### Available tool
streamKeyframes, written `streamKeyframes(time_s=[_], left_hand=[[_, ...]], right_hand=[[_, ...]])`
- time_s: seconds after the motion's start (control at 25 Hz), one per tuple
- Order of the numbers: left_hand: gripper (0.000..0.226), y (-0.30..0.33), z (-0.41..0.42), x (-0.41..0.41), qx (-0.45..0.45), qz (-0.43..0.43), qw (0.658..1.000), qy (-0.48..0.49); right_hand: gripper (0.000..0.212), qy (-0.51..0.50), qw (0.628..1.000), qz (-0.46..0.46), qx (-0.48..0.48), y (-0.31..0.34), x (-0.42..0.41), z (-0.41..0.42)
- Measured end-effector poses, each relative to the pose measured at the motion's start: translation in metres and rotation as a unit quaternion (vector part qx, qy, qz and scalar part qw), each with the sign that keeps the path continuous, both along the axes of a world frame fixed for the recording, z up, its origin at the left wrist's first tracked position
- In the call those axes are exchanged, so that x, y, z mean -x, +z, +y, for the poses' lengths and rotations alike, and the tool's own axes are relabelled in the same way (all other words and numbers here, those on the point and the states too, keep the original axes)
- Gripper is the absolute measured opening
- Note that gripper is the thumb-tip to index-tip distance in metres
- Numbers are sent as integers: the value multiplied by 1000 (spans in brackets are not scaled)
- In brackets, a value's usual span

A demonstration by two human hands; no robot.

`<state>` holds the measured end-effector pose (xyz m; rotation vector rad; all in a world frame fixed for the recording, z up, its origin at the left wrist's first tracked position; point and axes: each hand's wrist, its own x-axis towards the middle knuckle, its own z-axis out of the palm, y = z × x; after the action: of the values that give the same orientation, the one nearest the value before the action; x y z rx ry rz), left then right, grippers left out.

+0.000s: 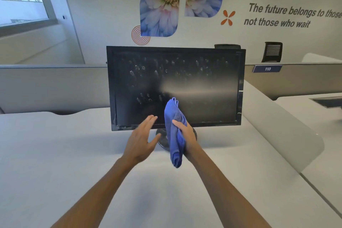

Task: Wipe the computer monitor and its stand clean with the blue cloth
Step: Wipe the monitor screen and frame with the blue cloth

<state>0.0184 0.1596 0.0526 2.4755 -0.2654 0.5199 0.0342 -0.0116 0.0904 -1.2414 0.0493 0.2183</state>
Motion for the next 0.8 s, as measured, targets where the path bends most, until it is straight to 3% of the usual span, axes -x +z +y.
streamKeyframes(time_s=[0.12,0.24,0.32,0.44,0.72,0.8], left_hand=[[61,24,45,-26,-33,-53,997,37],[61,49,85,-53,-74,-86,991,71],[61,66,111,-71,-109,-111,984,88],[68,98,142,-97,-157,-151,970,110],[91,163,179,-140,-101,-165,980,46],[95,172,188,-149,-129,-148,980,27]], right_hand=[[45,-5,976,-182,117,22,-22,27],[47,-32,910,-307,278,41,-50,52],[49,-59,832,-378,402,54,-72,68],[55,-103,665,-468,573,81,-98,93],[63,-70,395,-583,707,139,-170,134],[61,-64,341,-595,725,147,-186,138]])
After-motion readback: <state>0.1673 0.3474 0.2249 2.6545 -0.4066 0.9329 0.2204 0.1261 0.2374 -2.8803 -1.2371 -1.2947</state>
